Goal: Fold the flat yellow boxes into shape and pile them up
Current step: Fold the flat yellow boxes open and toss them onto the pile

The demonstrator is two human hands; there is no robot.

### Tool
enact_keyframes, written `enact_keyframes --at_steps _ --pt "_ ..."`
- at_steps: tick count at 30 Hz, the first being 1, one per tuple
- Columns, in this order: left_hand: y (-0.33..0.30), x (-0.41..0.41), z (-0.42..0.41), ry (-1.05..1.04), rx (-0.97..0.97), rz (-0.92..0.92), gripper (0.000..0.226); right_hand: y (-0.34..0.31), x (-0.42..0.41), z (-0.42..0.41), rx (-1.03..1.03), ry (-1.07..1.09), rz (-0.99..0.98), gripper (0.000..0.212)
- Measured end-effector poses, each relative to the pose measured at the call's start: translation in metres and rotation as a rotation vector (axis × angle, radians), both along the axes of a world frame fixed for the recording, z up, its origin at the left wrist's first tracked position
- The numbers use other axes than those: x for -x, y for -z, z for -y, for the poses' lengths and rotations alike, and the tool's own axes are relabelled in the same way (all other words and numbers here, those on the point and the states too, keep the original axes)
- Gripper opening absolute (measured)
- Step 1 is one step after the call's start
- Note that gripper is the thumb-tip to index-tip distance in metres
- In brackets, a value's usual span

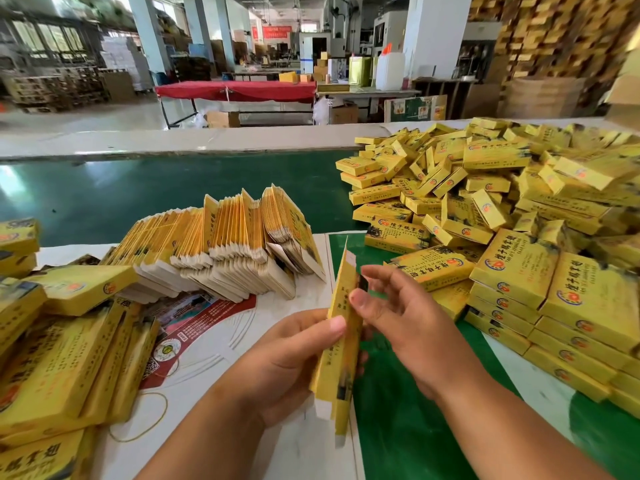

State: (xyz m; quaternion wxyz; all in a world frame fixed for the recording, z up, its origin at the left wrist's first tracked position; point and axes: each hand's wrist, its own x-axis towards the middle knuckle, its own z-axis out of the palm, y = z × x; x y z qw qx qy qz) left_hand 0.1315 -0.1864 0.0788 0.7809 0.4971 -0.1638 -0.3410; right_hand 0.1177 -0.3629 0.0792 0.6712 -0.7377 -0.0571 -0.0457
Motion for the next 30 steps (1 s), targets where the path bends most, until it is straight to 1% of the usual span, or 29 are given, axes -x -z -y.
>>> enact_keyframes --at_steps 1,2,5,7,9,13,16,19,23,26,30 --pt "-0.002 0.000 0.001 -0.014 -0.022 0.021 0.057 0.002 -0.001 -0.002 0.016 -0.015 -0.033 0.074" --pt "-0.002 0.000 0.003 -0.034 -0.054 0.046 0.054 0.003 -0.001 -0.003 0.023 -0.038 -0.052 0.073" --pt "-0.002 0.002 0.006 -0.133 -0.174 0.110 0.059 0.003 -0.001 -0.005 0.000 -0.056 -0.064 0.059" --pt "-0.001 0.003 0.007 -0.203 -0.224 0.140 0.059 0.004 -0.001 -0.005 -0.018 -0.049 -0.067 0.056" --pt "-0.002 0.004 0.007 -0.284 -0.264 0.181 0.064 0.003 0.000 -0.005 -0.013 -0.053 -0.071 0.055" --pt "-0.003 0.006 0.010 -0.426 -0.404 0.280 0.073 0.004 0.000 -0.003 0.024 -0.041 -0.080 0.048" --pt "-0.002 0.005 0.011 -0.506 -0.496 0.296 0.069 0.006 -0.001 -0.002 0.090 0.000 -0.059 0.040" --pt "-0.001 0.003 0.010 -0.566 -0.463 0.299 0.058 0.009 -0.001 -0.005 0.139 0.086 -0.018 0.044" --pt "0.001 0.005 0.014 -0.627 -0.385 0.327 0.031 0.012 -0.001 -0.014 0.097 0.133 0.007 0.051" --pt "0.001 0.007 0.017 -0.681 -0.374 0.314 0.035 0.014 0.000 -0.020 0.117 0.161 0.042 0.052" --pt "-0.002 0.010 0.018 -0.709 -0.266 0.280 0.036 0.010 0.002 -0.023 0.162 0.143 0.055 0.047"
